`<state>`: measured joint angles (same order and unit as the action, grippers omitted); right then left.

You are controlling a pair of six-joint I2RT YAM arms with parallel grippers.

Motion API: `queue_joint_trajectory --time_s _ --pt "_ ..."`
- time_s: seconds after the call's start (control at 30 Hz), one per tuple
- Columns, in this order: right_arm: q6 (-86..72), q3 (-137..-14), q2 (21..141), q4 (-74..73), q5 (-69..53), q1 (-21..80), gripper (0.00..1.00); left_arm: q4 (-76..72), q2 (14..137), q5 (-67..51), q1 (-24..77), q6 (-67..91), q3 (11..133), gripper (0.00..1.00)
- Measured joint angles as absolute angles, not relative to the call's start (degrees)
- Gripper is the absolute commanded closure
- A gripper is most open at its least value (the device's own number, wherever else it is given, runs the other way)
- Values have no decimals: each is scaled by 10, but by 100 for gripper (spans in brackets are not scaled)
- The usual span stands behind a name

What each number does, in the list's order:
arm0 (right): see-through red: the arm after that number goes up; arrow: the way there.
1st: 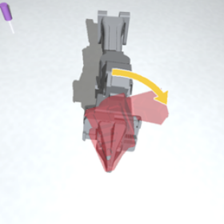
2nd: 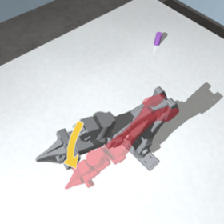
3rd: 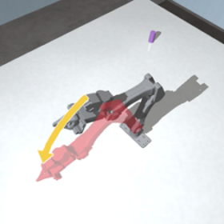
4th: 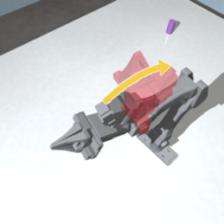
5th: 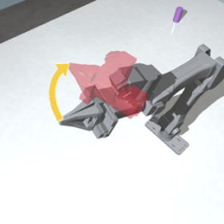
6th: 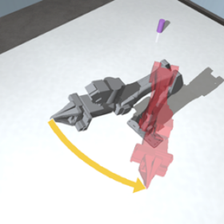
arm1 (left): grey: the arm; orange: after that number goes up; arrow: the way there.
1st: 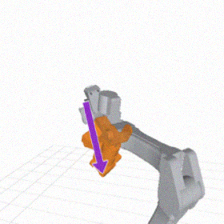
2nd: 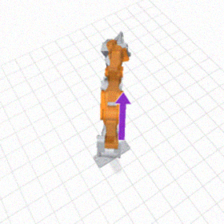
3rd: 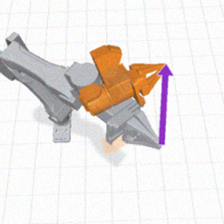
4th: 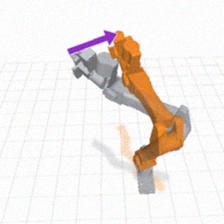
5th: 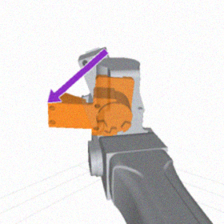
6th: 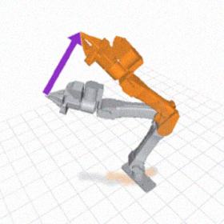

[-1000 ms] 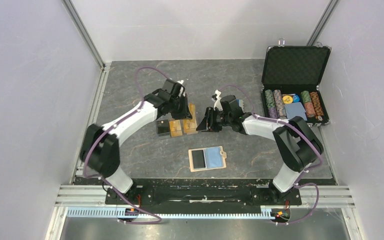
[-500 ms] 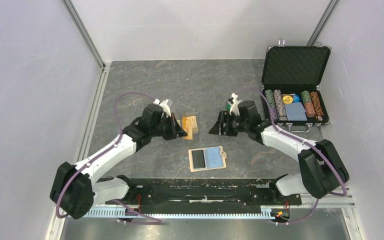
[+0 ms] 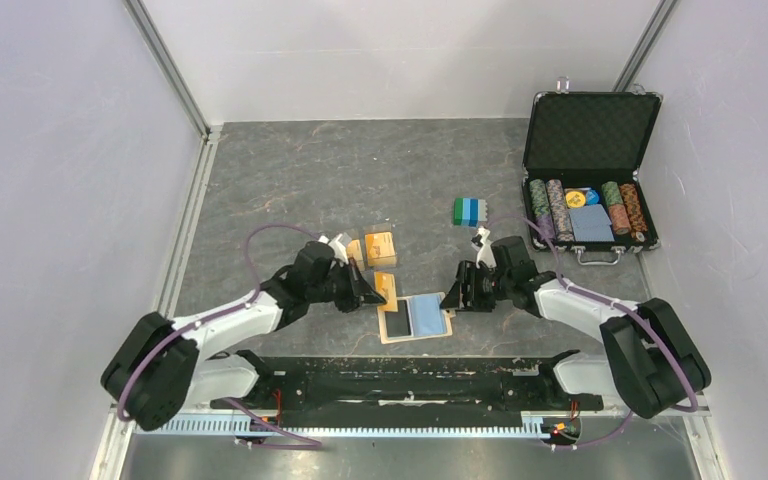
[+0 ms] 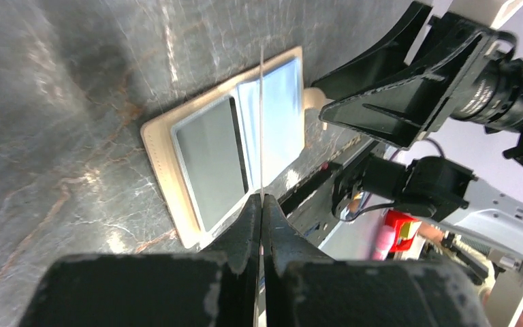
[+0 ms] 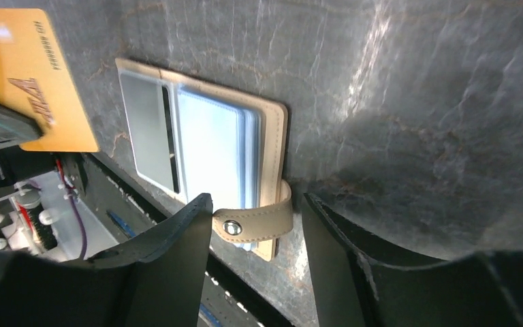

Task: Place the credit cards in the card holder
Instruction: Insert the credit card into the card holder.

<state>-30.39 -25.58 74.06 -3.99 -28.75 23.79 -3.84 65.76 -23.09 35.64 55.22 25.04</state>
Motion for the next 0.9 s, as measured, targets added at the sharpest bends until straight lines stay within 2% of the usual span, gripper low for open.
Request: queue_joint_trajectory --time_s 0.27,0.9 --pt "-350 -195 712 3 -328 238 59 -49 749 -227 438 555 295 98" --pt "-395 -143 682 51 -352 238 63 -7 812 -210 471 545 341 98"
